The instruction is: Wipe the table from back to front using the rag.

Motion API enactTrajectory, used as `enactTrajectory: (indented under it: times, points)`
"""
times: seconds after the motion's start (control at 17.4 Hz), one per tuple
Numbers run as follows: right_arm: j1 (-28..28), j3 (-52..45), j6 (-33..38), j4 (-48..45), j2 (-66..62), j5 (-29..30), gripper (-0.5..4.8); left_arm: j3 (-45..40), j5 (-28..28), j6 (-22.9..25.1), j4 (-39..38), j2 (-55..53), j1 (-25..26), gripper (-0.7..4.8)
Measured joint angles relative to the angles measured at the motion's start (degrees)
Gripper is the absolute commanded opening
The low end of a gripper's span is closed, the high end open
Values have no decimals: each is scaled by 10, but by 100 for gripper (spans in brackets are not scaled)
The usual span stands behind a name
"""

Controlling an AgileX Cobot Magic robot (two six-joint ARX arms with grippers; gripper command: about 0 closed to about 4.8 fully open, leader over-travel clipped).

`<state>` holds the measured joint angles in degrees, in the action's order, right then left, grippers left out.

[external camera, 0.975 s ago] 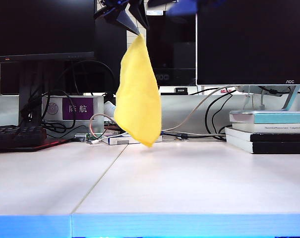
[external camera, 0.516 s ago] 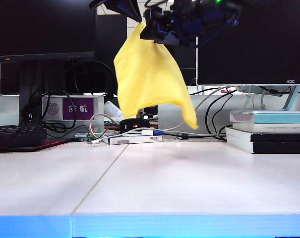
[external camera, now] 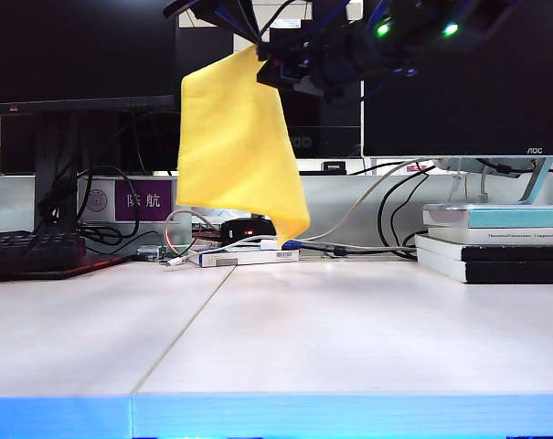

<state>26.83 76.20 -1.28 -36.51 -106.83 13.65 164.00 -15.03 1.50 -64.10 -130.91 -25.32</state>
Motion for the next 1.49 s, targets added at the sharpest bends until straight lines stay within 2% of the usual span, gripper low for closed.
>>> enactTrajectory:
  times: [0.06,0.11,0.17,0.23,0.57,0.69,0.75,0.8,0.86,0.92,1.03,1.26,1.32,1.38,1.43,1.49]
  points:
    - [0,14,0,3,-9,0,232,0,-4,0,0,0,0,11]
    - [0,35,0,15,-17,0,162,0,-9,0,0,0,0,11]
    - [0,50,0,27,-22,0,31,0,-9,0,0,0,0,11]
    - [0,68,1,45,-27,-2,-2,0,-9,0,0,0,0,12]
    - [0,76,0,75,-65,-83,-2,0,-9,0,3,6,1,13]
    - [0,104,1,90,-88,-89,-2,0,-8,0,3,13,0,18]
    - [0,160,1,125,-117,-90,1,0,-3,0,4,28,1,18]
    - [0,176,1,131,-124,-90,53,0,-3,0,4,33,1,18]
    - [0,195,1,139,-131,-90,257,0,-2,0,4,43,1,18]
    - [0,216,1,150,-134,-90,342,0,0,0,4,57,1,18]
    - [0,227,1,153,-133,-91,342,0,9,0,4,79,0,18]
    - [0,246,2,250,-133,-91,337,0,12,0,13,108,1,18]
    - [0,257,2,293,-133,-91,295,0,12,0,11,108,0,18]
    - [0,264,2,307,-132,-91,57,0,12,0,8,110,0,17]
    - [1,277,2,315,-130,-87,-2,0,12,0,5,114,0,15]
    - [2,282,2,318,-123,-81,-1,0,12,0,2,119,0,-6]
